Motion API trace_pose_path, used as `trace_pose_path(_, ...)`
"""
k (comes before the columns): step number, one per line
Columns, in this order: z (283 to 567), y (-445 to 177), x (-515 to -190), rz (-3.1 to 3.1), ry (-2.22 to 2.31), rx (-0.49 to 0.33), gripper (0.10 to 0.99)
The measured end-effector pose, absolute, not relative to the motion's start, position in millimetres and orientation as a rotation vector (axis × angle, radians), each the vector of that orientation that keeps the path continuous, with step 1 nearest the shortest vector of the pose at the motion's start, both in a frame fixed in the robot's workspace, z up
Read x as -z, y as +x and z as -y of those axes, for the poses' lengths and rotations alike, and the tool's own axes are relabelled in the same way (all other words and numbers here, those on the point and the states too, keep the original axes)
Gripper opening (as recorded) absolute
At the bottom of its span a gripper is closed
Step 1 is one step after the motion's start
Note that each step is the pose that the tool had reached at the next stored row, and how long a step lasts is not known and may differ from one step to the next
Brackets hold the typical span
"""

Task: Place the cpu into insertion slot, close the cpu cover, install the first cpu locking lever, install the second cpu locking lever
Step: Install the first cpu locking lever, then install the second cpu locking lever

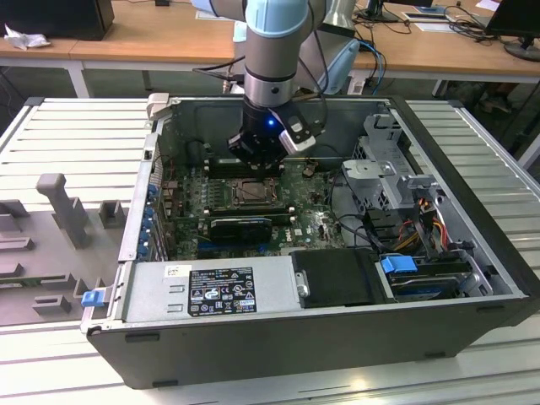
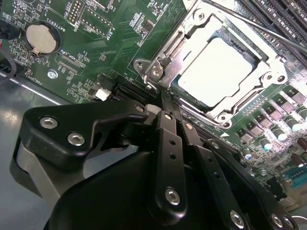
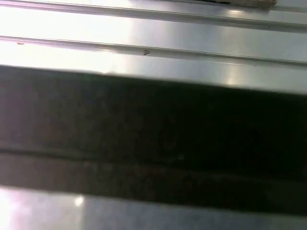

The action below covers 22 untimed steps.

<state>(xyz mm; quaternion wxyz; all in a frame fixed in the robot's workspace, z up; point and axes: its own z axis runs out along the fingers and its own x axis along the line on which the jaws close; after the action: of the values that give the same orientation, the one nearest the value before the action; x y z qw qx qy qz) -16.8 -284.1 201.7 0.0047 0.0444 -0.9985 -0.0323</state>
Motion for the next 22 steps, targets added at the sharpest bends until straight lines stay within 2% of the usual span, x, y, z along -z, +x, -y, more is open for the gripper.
trace_pose_path(8, 283.7, -16.5, -223.9, 3.127, 0.139, 0.099, 0.106)
trace_pose_path(22, 288.6, -16.5, -223.9, 3.127, 0.139, 0.098, 0.106)
